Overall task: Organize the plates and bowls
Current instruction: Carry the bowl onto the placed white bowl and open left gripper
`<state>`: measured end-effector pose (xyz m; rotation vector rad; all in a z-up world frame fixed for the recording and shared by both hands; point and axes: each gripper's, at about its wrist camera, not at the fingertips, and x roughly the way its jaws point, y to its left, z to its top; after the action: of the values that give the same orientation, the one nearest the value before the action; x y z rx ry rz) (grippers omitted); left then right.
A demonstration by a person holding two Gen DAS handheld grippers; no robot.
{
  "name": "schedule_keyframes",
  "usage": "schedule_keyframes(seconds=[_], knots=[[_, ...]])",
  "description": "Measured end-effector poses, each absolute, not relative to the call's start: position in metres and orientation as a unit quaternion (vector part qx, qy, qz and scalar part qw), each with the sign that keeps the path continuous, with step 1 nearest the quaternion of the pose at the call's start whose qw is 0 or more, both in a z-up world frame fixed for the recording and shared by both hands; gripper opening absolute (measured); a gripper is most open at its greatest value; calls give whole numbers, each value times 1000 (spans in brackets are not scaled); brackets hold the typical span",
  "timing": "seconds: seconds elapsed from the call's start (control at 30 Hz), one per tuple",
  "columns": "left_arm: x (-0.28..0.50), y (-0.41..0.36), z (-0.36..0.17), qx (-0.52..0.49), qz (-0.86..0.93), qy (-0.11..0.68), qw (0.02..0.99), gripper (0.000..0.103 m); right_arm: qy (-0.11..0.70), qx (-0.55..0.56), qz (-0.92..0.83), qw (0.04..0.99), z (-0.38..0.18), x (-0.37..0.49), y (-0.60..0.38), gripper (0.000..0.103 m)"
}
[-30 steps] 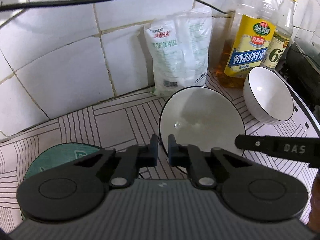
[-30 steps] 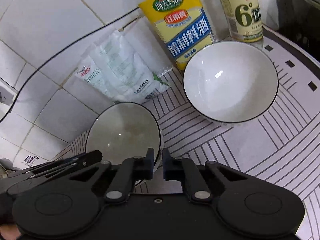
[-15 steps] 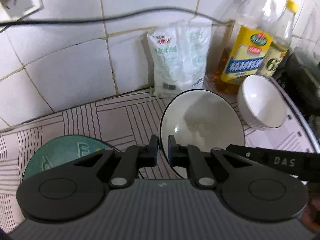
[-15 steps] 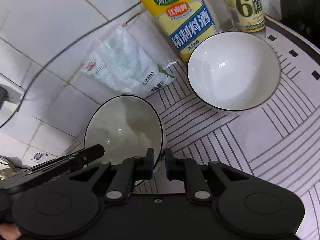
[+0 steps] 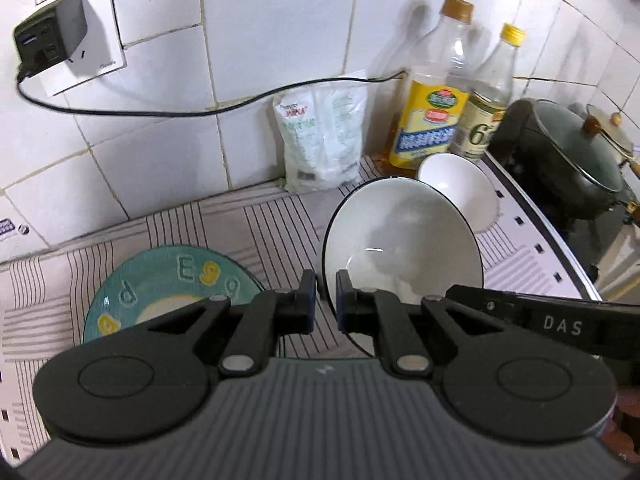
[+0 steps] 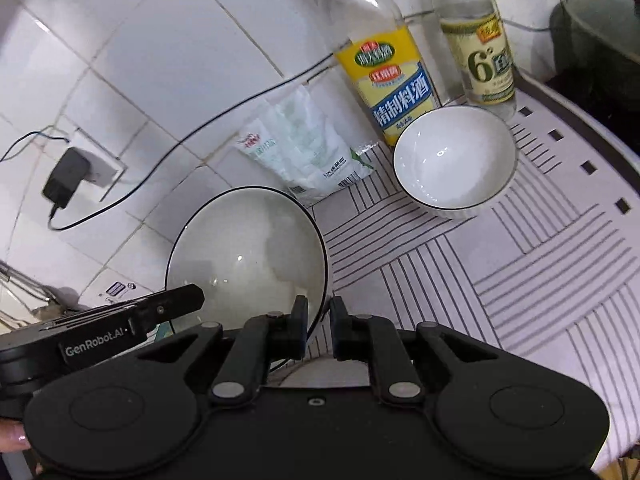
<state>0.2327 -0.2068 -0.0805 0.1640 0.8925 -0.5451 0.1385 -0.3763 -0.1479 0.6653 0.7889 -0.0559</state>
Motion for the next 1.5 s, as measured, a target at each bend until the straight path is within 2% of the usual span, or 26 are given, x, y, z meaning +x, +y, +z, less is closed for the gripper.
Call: schedule_keyframes(seconds=[0.27,0.53,0.93,1.27,1.5], knots=[[188,-200,-62,87,-277,420,860,9,369,323,-30,871,-133,92,-372,15],[156,-199,-79,118,-258,429,857,9,369,293,-32,881,-137,66,-356,16],[157,-207,-119,126,-252,476,833,9,402,277,-33,872,-176,62,-356,16],[152,-216,-135,164,-246,474,830,9,408,211,-43,887,-180,68,-345,16],[162,-216,-144,154,-240,511,811,10,403,181,-44,896,-180,70,-340,16]])
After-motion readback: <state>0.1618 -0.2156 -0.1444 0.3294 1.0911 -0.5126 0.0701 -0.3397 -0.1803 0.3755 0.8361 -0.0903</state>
